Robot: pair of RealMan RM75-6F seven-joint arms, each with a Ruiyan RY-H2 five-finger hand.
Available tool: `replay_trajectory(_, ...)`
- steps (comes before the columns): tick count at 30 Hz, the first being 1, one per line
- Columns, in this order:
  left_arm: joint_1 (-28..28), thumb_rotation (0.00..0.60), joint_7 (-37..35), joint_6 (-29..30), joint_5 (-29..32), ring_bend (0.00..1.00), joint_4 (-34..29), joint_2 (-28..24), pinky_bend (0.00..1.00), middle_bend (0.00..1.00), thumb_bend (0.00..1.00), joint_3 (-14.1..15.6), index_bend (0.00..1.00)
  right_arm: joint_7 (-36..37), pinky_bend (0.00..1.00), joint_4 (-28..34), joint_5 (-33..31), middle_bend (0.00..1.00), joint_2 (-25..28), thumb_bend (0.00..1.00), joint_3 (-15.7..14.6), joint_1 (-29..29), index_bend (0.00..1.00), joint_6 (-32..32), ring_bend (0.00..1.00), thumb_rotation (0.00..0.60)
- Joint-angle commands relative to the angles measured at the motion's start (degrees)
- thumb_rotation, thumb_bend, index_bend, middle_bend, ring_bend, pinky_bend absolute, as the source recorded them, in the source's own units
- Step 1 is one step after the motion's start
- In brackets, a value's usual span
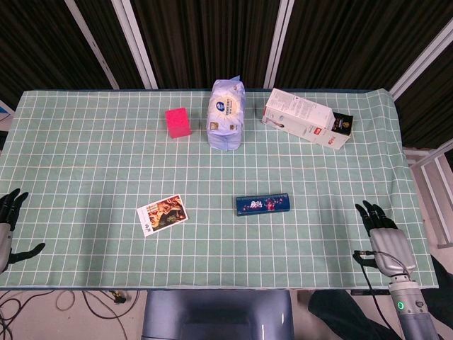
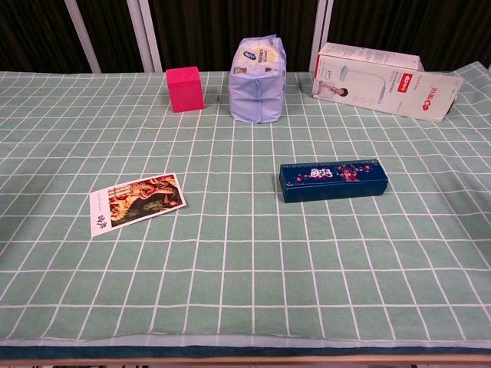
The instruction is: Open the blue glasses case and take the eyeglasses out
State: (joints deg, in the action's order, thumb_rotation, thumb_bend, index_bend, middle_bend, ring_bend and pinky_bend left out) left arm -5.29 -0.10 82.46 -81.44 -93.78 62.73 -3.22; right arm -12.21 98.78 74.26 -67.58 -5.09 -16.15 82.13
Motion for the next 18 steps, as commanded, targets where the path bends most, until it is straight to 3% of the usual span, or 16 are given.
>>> replay_trajectory(1, 0.0, 0.6, 0.1, 0.0, 0.0, 0.0, 0.0, 0.0, 0.0, 0.0, 0.0, 0.0, 0.0, -0.2, 0.24, -0.1, 0.3, 0.0, -0.1, 0.14, 0.4, 0.3, 0.0, -0.5, 0.0, 0.6)
replay_trajectory(11, 0.2, 0.6, 0.0, 0.4, 0.0, 0.0, 0.3, 0.1, 0.0, 0.0, 0.0, -0.2, 0.0, -1.2, 0.24, 2.4, 1.3, 0.0, 0.4, 0.14, 2.4, 0.3, 0.0, -2.2, 0.0, 0.6)
replay_trajectory(18, 0.0, 0.6, -0.6, 0.2, -0.4, 0.0, 0.5, 0.0, 0.0, 0.0, 0.0, -0.1, 0.0, -7.8, 0.24, 9.6, -3.8, 0.0, 1.1, 0.14, 6.8, -5.1, 0.0, -10.0, 0.0, 0.6)
